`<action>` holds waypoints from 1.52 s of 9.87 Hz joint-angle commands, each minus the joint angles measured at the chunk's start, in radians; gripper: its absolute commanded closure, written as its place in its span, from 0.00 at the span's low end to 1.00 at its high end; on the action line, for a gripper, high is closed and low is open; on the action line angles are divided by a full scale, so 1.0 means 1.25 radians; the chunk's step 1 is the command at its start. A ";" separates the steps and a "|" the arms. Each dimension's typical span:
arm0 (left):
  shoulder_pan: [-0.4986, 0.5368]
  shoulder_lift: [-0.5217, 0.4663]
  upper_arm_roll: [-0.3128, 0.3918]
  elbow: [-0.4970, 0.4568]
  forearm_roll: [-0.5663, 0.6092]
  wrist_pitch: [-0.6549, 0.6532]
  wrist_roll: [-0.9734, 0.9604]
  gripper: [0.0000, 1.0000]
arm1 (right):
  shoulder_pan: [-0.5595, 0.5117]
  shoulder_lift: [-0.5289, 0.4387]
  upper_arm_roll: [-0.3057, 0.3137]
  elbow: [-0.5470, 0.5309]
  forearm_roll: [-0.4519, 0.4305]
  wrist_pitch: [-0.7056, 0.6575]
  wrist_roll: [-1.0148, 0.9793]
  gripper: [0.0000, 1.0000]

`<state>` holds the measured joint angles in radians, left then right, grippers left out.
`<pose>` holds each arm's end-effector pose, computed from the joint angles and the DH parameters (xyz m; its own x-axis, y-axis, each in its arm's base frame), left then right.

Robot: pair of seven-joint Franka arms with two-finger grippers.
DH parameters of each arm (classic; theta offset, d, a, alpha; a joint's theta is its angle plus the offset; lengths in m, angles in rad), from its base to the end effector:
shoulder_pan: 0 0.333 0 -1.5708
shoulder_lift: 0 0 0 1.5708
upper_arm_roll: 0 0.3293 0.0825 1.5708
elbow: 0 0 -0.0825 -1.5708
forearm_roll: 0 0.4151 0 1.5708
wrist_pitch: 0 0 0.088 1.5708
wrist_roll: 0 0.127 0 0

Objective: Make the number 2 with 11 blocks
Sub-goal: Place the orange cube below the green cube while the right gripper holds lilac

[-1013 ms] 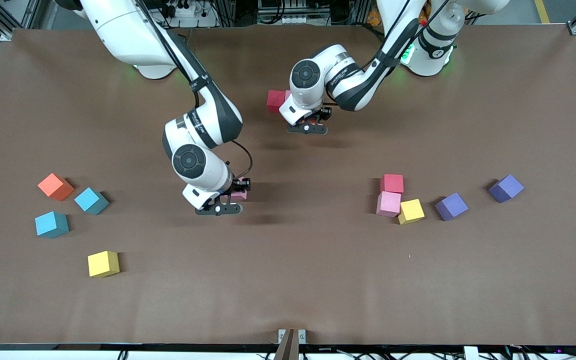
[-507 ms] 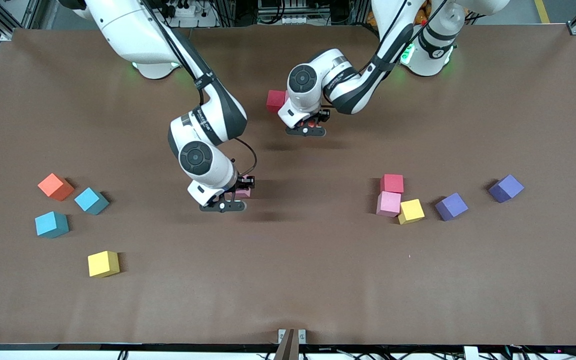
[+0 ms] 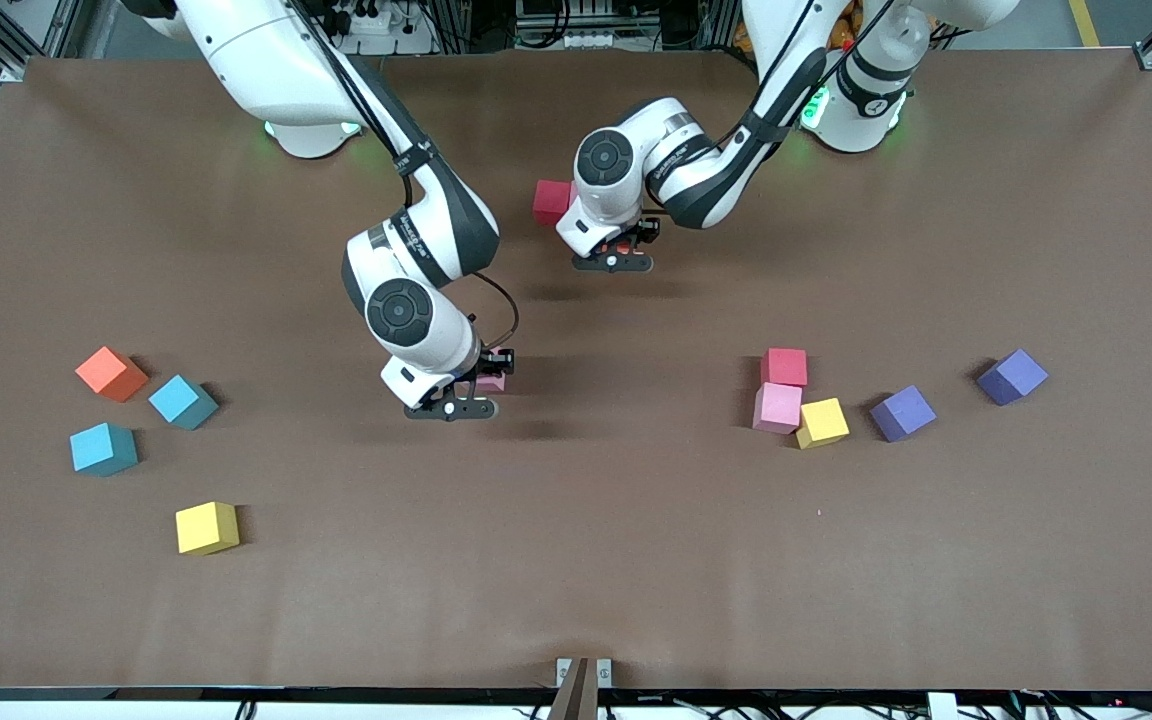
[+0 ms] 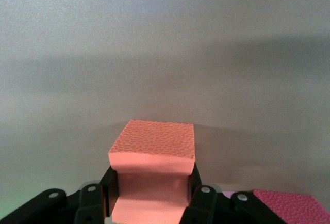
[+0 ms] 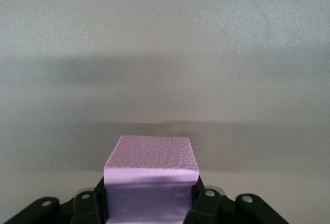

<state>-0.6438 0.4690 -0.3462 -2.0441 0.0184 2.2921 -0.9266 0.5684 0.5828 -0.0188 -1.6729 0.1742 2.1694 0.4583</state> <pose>0.3243 -0.4997 0.1751 0.9723 -0.0479 -0.2287 -0.0649 -0.9956 -0.0676 0.5922 0.3753 0.2303 0.9905 -0.0056 -0.1371 -0.0154 -0.9974 -0.0707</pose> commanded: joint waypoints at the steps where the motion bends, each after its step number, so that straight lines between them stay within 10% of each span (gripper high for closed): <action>1: -0.014 0.006 0.008 0.003 0.021 -0.011 -0.031 1.00 | 0.003 -0.022 -0.001 -0.024 0.010 0.008 0.009 0.81; 3: -0.013 0.010 0.009 0.003 0.021 -0.014 -0.032 0.98 | 0.002 -0.022 -0.001 -0.024 0.010 0.008 0.010 0.81; 4: -0.014 0.010 0.009 0.003 0.022 -0.015 -0.029 0.19 | 0.002 -0.022 -0.001 -0.024 0.010 0.008 0.010 0.81; 5: -0.017 0.010 0.009 0.003 0.032 -0.017 -0.026 0.00 | 0.002 -0.022 -0.001 -0.024 0.010 0.008 0.010 0.81; 15: -0.008 -0.110 0.038 0.043 0.038 -0.129 -0.018 0.00 | 0.025 -0.026 -0.001 -0.024 0.010 0.010 0.045 0.81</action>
<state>-0.6527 0.3816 -0.3179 -1.9994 0.0433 2.1820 -0.9350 0.5720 0.5817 -0.0184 -1.6729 0.1749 2.1702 0.4708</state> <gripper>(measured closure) 0.000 0.414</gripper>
